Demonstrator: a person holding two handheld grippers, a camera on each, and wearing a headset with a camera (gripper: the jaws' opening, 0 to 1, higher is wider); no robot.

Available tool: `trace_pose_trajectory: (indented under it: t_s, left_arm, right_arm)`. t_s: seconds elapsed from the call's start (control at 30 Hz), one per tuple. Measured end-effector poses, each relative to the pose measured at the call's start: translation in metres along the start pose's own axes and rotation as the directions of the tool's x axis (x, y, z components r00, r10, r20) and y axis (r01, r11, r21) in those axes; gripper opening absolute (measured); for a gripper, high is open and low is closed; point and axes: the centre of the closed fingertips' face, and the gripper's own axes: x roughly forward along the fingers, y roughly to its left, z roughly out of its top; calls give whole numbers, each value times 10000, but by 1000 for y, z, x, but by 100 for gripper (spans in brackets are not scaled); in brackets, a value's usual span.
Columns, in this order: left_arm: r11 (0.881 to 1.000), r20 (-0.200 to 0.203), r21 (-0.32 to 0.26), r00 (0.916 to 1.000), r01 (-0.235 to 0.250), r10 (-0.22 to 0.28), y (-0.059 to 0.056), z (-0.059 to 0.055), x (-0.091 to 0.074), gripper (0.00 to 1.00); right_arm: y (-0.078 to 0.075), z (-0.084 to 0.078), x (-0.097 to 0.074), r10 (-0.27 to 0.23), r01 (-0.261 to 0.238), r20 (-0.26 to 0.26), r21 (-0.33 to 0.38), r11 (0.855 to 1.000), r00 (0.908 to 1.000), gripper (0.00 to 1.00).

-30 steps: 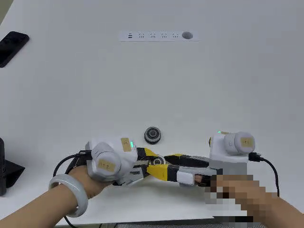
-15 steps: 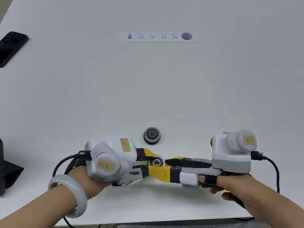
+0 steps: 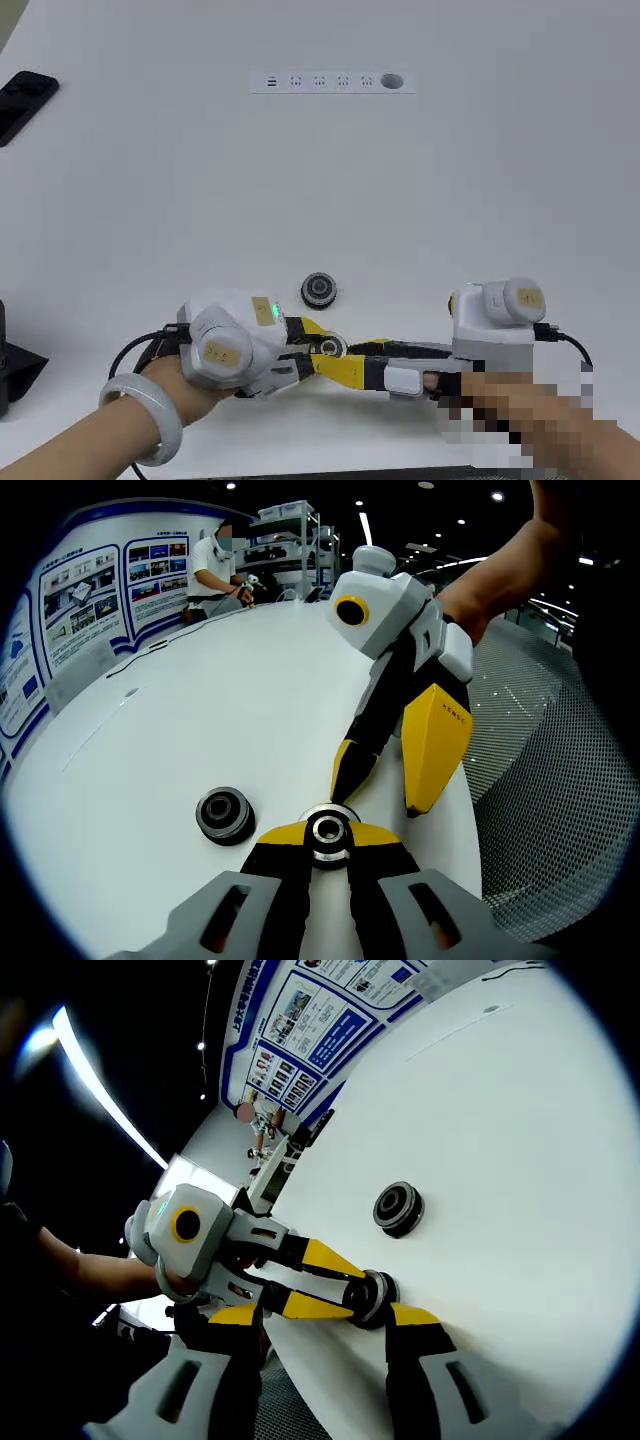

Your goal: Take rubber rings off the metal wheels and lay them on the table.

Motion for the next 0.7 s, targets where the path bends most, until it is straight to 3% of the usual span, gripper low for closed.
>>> trace_pose_trajectory:
  t_s: [0.23, 0.5, 0.7]
  left_arm:
    - [10000, 41, -34, 10000, -5, 6, 0, -1, 0, 13]
    - [10000, 56, -35, 10000, -11, 11, -1, 0, -1, 13]
    - [10000, 74, -69, 10000, -53, 53, -1, 0, -1, 13]
  right_arm:
    - [-4, 1, 1, -116, 116, 28, 126, 9999, 9999, 44]
    - [-19, 2, 1, -784, 787, -114, 225, 9966, 9969, 25]
    - [-25, 2, 1, -1084, 1089, -181, 258, 9937, 9939, 18]
